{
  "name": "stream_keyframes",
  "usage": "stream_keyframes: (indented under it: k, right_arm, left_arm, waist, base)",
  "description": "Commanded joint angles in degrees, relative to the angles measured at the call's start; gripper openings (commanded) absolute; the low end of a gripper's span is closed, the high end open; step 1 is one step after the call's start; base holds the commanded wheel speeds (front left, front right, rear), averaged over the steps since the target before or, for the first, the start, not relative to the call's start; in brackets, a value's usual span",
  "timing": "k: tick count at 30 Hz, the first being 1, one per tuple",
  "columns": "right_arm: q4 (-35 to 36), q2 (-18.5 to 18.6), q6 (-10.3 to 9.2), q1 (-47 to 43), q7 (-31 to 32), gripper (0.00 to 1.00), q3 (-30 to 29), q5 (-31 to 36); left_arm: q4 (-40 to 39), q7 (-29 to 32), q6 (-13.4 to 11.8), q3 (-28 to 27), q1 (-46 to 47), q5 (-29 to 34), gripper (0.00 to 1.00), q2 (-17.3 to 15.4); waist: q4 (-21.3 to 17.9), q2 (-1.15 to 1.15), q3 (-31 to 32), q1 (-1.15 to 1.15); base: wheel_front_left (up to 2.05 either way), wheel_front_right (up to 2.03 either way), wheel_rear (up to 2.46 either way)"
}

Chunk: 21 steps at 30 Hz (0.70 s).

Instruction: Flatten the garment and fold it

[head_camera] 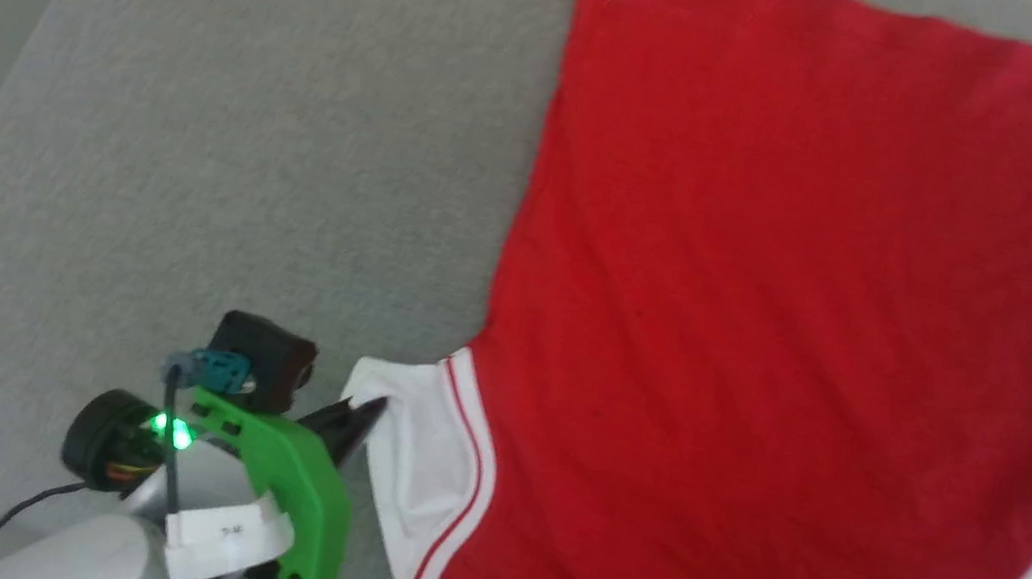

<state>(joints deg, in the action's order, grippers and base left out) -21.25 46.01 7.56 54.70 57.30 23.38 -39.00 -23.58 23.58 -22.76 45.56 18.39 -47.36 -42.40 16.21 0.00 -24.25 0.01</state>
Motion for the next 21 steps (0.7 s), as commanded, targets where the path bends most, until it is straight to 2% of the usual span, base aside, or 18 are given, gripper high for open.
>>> stream_keyframes:
  k: [1,6,11,19,20,21]
  right_arm:
    - [-0.7,0.0,-0.08,1.9,1.2,1.00,-0.1,1.1]
    - [-1.0,2.2,-0.08,6.0,4.3,1.00,2.7,4.2]
    - [-3.0,3.9,-0.08,8.1,5.7,1.00,2.6,5.8]
    - [-3.4,5.3,-0.08,8.0,7.3,1.00,3.4,5.9]
    - [-3.3,5.4,-0.08,7.6,7.7,0.92,3.7,5.6]
    - [-3.1,5.5,-0.08,7.1,8.3,0.23,4.1,5.2]
  left_arm:
    - [-0.2,-0.5,0.0,0.3,1.3,1.0,0.00,0.9]
    - [0.4,-1.7,0.5,1.1,2.4,2.0,0.00,3.2]
    - [0.9,-2.7,1.0,1.7,3.2,2.6,0.00,4.7]
    - [1.8,-3.5,1.2,2.0,3.4,2.8,0.00,5.8]
    - [1.8,-3.6,1.2,2.0,3.4,2.8,0.00,5.9]
    - [2.0,-3.7,1.2,2.0,3.4,2.7,0.00,5.9]
  waist:
    - [6.9,0.00,-6.8,-0.01]
    - [9.4,0.00,-9.6,-0.01]
    - [11.0,0.00,-11.6,-0.01]
    - [11.9,0.00,-13.0,-0.01]
    - [11.8,0.00,-13.1,-0.01]
    - [11.8,0.00,-13.2,-0.01]
  base:
    - [0.00,0.00,0.00]
    - [0.00,0.00,0.00]
    - [0.00,0.00,0.00]
    - [0.00,0.00,0.00]
    - [0.00,0.00,0.00]
    - [0.00,0.00,0.00]
